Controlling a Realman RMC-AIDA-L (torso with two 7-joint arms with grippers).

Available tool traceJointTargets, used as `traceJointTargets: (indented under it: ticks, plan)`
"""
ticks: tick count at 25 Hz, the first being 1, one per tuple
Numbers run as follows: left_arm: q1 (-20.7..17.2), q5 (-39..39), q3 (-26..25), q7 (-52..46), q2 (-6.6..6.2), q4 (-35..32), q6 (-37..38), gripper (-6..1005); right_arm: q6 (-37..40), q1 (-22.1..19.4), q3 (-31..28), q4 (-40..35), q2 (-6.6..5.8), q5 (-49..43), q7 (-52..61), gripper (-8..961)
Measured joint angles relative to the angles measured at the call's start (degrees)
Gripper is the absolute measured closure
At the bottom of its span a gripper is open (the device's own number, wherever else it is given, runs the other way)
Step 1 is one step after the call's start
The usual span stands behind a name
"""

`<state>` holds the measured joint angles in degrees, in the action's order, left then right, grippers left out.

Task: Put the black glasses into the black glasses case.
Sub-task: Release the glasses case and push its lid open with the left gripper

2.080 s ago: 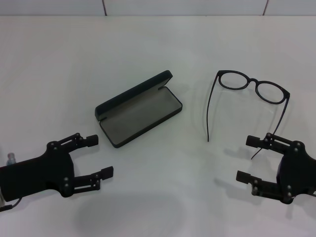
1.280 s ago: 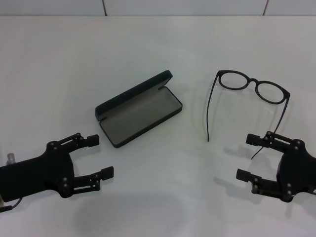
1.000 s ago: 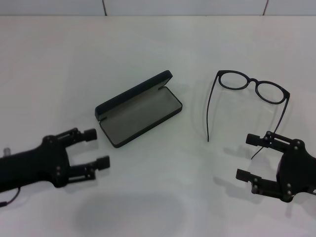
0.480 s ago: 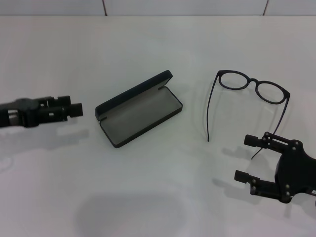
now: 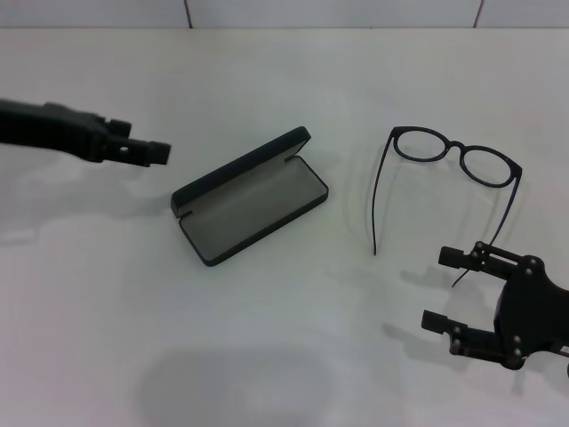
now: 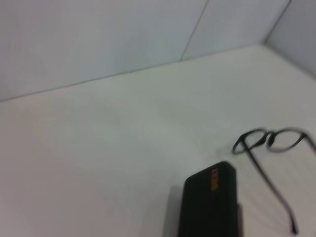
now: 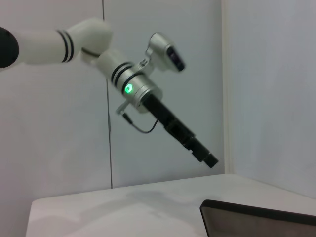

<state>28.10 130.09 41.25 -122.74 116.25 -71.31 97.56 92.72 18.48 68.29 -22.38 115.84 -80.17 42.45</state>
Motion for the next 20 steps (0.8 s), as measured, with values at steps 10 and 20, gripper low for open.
traceJointTargets:
  ticks: [10,20]
  plan:
    - [4.42,10.74,19.22,-12.3,3.14,-10.01,-5.39,160,-0.09,0.09,0.0,-0.1,0.0,0.16,0.0,203]
    - [6.06,14.33,27.19,-13.33,3.26,-4.19,-11.03,186,-0.35,0.84,0.0,0.0,0.0,-0.06,0.0,203]
